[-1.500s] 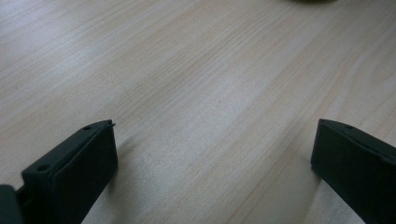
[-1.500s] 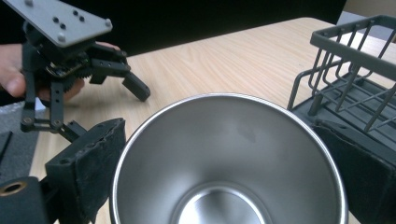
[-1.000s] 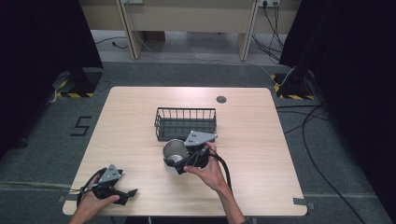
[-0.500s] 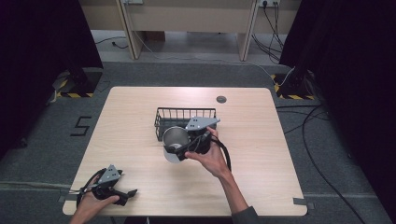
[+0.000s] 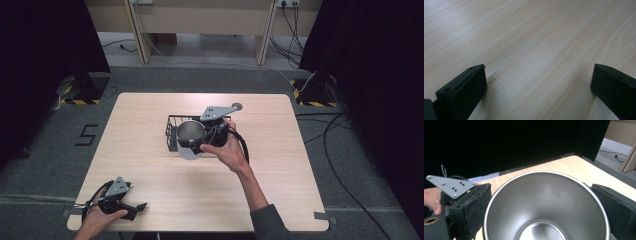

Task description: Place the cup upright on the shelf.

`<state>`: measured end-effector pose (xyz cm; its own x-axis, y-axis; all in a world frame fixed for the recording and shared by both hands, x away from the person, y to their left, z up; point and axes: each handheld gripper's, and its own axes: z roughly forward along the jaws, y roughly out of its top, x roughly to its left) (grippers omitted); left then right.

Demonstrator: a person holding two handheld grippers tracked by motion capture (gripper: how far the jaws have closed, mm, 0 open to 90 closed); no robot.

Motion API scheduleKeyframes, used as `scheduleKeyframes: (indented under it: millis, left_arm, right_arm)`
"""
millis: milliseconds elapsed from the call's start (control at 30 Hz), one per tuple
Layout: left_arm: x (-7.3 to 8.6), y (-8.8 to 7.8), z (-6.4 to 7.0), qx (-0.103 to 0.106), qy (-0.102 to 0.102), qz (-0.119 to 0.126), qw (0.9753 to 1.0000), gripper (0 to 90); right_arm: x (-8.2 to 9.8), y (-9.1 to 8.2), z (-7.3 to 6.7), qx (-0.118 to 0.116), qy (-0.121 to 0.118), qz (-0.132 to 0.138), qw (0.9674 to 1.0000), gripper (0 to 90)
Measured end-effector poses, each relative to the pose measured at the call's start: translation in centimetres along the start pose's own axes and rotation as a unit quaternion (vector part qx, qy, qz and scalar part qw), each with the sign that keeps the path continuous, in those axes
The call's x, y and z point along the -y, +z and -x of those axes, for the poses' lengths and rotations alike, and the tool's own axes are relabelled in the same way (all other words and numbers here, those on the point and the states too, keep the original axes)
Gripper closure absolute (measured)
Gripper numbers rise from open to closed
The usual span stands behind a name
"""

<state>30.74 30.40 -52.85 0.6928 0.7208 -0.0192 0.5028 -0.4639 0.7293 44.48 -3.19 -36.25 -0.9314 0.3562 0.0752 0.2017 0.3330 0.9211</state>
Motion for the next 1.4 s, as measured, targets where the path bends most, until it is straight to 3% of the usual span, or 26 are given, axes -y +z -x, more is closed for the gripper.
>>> scheduleKeyframes:
  millis: [633, 1067, 1400]
  left_arm:
    - [0.0, 0.0, 0.0, 0.0, 0.0, 0.0, 1.0, 0.0]
    - [0.0, 0.0, 0.0, 0.0, 0.0, 0.001, 1.0, 0.0]
    - [0.0, 0.0, 0.0, 0.001, 0.0, 0.001, 1.0, 0.0]
  right_arm:
    - [-2.9, 0.6, 4.4, 0.025, 0.015, -0.008, 0.9995, 6.2]
    - [-2.8, 1.6, 7.6, 0.044, 0.026, -0.027, 0.9983, 6.2]
    - [-2.3, 3.1, 9.1, 0.06, 0.029, -0.037, 0.9971, 6.1]
